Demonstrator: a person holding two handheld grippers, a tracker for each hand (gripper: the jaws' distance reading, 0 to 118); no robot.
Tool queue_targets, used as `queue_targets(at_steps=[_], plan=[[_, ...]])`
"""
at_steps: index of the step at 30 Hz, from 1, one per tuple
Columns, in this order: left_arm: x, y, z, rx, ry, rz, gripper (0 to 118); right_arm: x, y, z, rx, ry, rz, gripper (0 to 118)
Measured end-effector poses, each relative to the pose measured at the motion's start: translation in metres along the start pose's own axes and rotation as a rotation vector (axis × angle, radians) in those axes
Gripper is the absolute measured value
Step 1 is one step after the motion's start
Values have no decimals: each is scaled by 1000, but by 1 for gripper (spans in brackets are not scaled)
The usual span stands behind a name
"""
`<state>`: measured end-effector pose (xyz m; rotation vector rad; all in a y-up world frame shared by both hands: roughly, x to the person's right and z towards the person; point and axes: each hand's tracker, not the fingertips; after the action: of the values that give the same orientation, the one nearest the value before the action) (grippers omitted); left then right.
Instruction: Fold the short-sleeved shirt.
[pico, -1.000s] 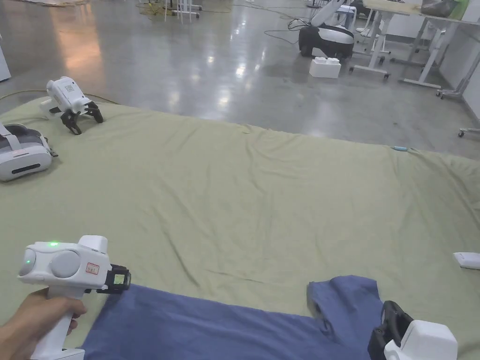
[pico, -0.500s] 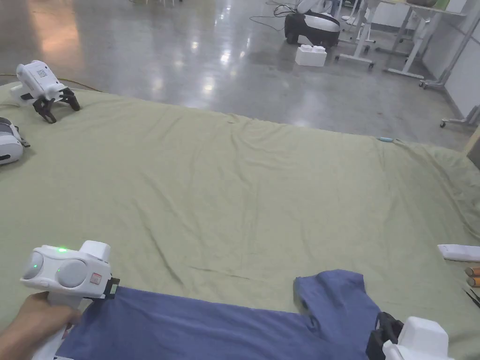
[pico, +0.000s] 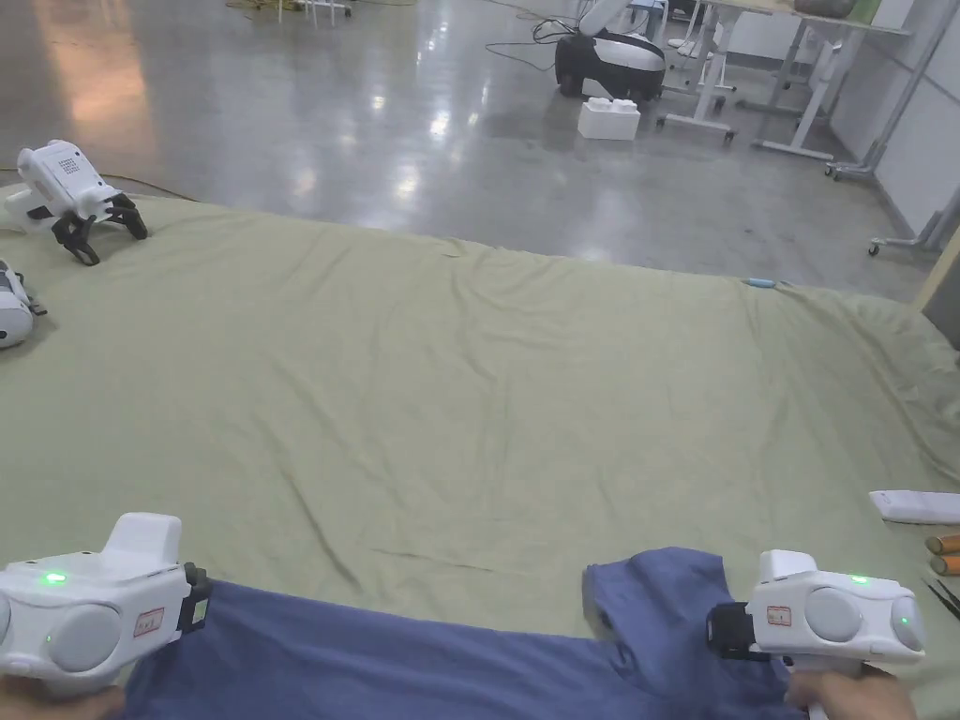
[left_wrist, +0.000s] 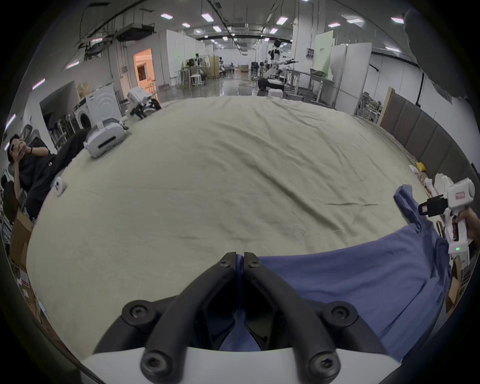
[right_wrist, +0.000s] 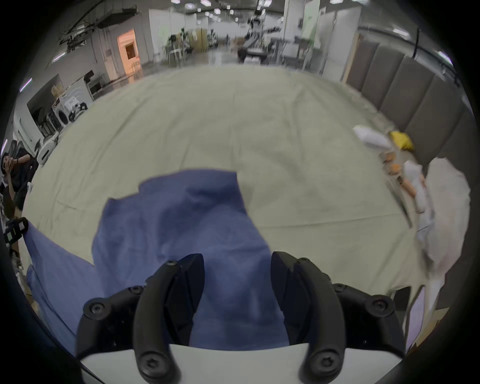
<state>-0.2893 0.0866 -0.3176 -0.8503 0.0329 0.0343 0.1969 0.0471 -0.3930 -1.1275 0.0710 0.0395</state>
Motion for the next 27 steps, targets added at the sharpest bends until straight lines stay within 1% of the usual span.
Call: queue_targets(at_steps=[1, 2, 3, 4, 5, 6, 7, 9, 10, 13, 15, 16, 20, 22, 24, 27], plan=[[1, -2, 2, 5, 4, -5, 1, 0, 0, -5, -37, 15, -10, 45], [1, -3, 4, 6, 3, -2, 1, 0, 0, -8, -43, 16, -3, 43], [0, -2, 4, 10, 7, 3, 1, 1, 3, -4, -15, 7, 11, 42], [-2, -2, 5, 13, 3, 11, 1, 3, 6, -3, -21, 13, 13, 33], [-2, -2, 6, 14, 2, 16, 1, 3, 5, -2, -18, 26, 9, 10], [-2, -2, 6, 16, 7, 16, 1, 2, 6, -1, -13, 51, 6, 0], [-1, -3, 8, 18, 11, 10, 1, 0, 4, 0, -12, 28, 18, 0], [0, -4, 10, 22, 13, 5, 1, -7, 0, 4, 0, -1, 75, 0], [0, -4, 11, 24, 13, 7, 1, -8, -3, 8, 19, -4, 83, 0], [-4, -3, 21, 36, 2, 28, 1, -4, -10, 25, 83, 11, 47, 0], [-6, 0, 32, 54, -11, 41, 1, 0, -18, 43, 129, 11, 39, 0], [-8, 0, 37, 61, -16, 45, 1, 3, -23, 55, 156, 9, 43, 0], [-10, -1, 73, 100, -52, 56, 1, 9, -51, 112, 254, 20, 8, 0], [-14, -3, 89, 121, -68, 67, 1, 12, -67, 138, 288, 22, 17, 0], [-17, -7, 110, 142, -90, 68, 1, 14, -85, 162, 323, 23, 6, 0], [-22, -19, 138, 172, -118, 73, 1, 14, -115, 195, 349, 13, 19, 0]])
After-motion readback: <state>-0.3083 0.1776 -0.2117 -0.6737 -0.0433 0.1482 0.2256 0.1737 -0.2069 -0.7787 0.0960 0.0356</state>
